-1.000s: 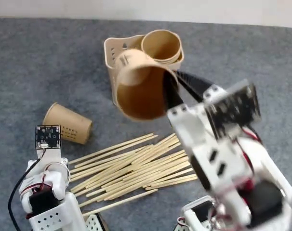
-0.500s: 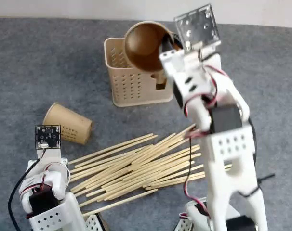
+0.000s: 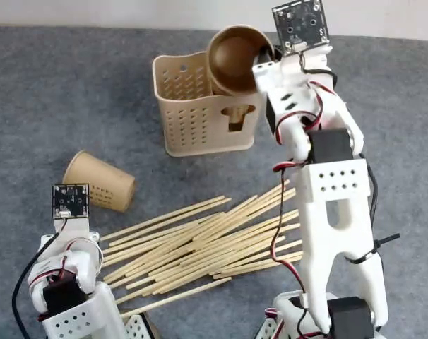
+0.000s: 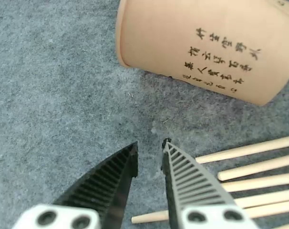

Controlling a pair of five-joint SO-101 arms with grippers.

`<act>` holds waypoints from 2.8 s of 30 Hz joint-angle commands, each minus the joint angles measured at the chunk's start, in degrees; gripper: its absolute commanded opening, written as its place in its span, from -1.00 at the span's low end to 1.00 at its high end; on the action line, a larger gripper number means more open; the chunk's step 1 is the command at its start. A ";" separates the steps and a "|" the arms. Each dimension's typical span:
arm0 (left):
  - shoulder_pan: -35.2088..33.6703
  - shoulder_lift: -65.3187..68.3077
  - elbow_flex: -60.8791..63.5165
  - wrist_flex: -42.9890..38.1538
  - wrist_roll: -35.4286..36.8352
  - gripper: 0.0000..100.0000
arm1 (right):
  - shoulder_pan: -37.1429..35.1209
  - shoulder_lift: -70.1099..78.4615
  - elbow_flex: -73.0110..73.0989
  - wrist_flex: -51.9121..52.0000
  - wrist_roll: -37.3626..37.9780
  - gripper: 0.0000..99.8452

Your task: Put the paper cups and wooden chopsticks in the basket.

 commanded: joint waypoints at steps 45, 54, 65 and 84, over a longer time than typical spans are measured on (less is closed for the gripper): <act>-0.31 -0.84 -0.48 -0.44 -0.26 -0.79 | -4.26 4.62 12.53 -9.98 -0.26 -0.98; -0.40 -0.84 -0.48 -0.44 -0.26 -0.79 | -10.95 -7.69 9.10 -8.75 -0.53 -0.98; -0.57 -0.84 -1.19 -0.35 -0.26 -0.75 | -19.82 -32.40 30.64 -0.48 -0.26 -0.98; -0.57 -0.84 -3.65 -0.35 0.00 -0.50 | -24.92 -66.07 74.24 -0.48 -0.62 -0.97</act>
